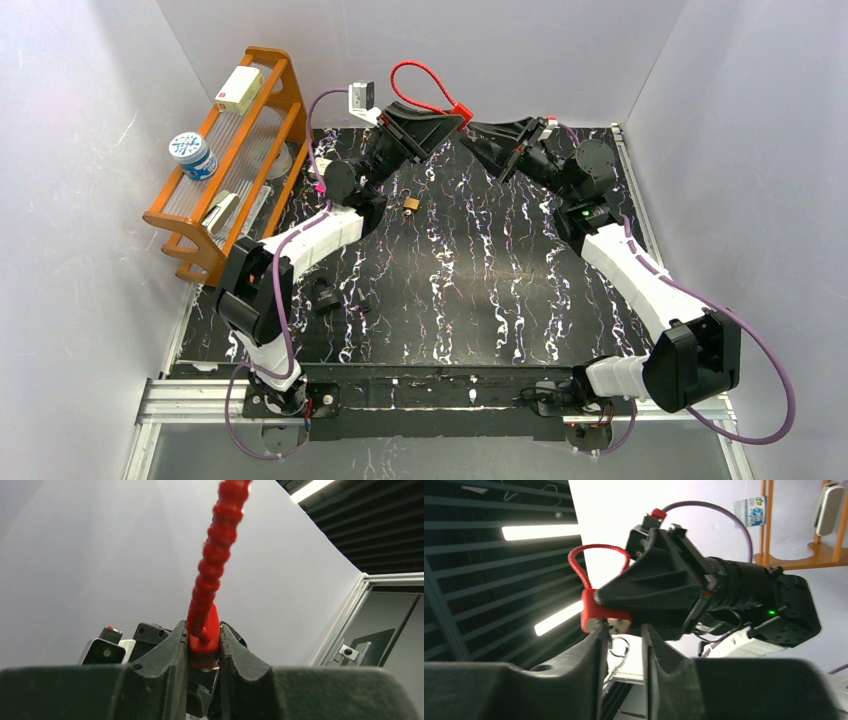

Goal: Unlock with the key

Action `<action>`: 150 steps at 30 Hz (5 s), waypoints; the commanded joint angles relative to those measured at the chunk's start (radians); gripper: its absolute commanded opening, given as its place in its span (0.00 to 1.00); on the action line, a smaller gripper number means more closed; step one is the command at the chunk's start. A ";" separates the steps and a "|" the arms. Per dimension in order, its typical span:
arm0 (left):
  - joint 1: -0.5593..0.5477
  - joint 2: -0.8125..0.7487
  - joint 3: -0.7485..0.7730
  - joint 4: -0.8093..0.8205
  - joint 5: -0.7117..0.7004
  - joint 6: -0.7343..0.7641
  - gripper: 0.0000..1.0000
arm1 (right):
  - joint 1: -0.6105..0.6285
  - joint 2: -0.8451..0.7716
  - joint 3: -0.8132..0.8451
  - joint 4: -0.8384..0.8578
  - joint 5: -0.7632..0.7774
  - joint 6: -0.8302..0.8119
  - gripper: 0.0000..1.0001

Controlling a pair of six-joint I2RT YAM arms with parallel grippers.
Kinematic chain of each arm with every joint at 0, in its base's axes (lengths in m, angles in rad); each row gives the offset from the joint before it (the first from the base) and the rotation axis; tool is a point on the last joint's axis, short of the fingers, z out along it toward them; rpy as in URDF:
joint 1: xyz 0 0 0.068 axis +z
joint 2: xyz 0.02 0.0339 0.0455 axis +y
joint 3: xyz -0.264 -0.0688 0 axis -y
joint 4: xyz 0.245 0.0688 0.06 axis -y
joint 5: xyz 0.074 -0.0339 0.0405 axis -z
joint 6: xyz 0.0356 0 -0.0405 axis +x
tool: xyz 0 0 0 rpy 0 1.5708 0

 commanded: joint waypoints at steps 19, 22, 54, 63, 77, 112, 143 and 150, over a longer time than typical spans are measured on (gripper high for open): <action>0.026 -0.194 -0.135 -0.134 0.194 0.240 0.00 | -0.098 -0.224 -0.159 -0.308 0.047 -0.429 0.69; 0.026 -0.244 -0.135 -0.366 0.340 0.468 0.00 | -0.105 -0.175 -0.042 -0.450 -0.027 -0.743 0.68; 0.028 -0.267 -0.054 -0.858 0.451 0.804 0.00 | 0.022 -0.039 0.304 -0.596 -0.187 -1.638 0.66; 0.029 -0.261 -0.075 -0.863 0.468 0.793 0.00 | 0.056 -0.023 0.301 -0.583 -0.107 -1.643 0.27; 0.028 -0.214 0.021 -1.282 0.495 0.926 0.00 | 0.063 -0.152 0.169 -0.366 -0.057 -1.737 0.01; 0.019 -0.268 -0.123 -1.615 0.200 1.243 0.00 | 0.078 -0.327 0.041 -0.749 0.321 -1.825 0.15; 0.022 0.347 0.349 -1.675 -0.082 0.714 0.00 | 0.077 -0.405 0.051 -0.813 0.645 -1.652 0.77; 0.029 0.514 0.552 -1.811 -0.187 0.729 0.07 | 0.077 -0.419 0.037 -0.816 0.660 -1.640 0.77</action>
